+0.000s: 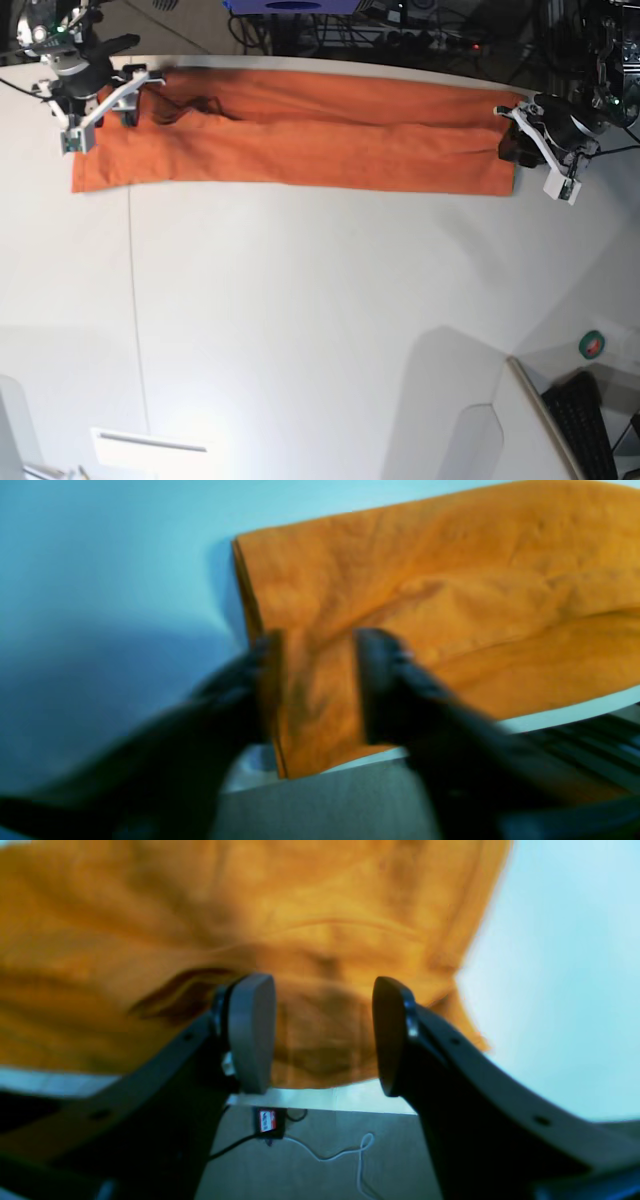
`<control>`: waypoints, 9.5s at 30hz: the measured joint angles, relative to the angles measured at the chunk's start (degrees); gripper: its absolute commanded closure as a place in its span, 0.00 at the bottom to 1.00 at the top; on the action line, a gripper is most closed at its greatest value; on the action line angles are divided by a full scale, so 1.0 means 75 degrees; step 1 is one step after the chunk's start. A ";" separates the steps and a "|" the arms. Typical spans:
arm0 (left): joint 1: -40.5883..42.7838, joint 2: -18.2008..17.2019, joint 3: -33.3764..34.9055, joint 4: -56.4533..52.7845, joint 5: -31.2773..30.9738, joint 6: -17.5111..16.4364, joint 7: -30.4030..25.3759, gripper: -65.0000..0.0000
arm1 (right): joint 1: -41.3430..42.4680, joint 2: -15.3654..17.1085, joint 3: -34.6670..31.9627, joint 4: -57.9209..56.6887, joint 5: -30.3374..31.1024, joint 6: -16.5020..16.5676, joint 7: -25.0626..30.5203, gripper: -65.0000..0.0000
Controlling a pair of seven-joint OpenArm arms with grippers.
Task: Layout the t-shirt on the table in an organized manner, then fold the t-shirt properly
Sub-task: 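Lower the folded edge onto the shirt and open both grippers, then grasp the shirt strip's end with the left gripper, then fold the strip's end inward with the left gripper toward the right gripper, then press the folded shirt flat with the right gripper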
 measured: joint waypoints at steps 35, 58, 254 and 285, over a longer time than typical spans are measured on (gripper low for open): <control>-0.1402 0.1760 -0.0787 -0.2425 -0.0047 0.0061 -0.0122 1.00 | 0.2366 0.0213 0.0373 -0.3459 0.0082 0.0055 0.0615 1.00; -0.2891 0.2460 -0.0105 -0.3008 0.1699 0.0364 -0.0230 1.00 | 0.3343 0.0303 0.0376 -0.4415 0.0111 0.0058 0.0746 1.00; -0.0560 0.4083 -0.1926 0.1288 0.3649 0.0315 -0.0032 1.00 | 0.1163 -0.0064 -0.0842 0.0417 -0.0038 0.0262 0.0373 1.00; 0.0321 0.2754 -0.6254 -0.1207 0.1017 -0.1142 -0.0003 1.00 | 0.4873 -0.0606 -0.5080 -0.4162 0.0790 0.0493 -0.0204 0.43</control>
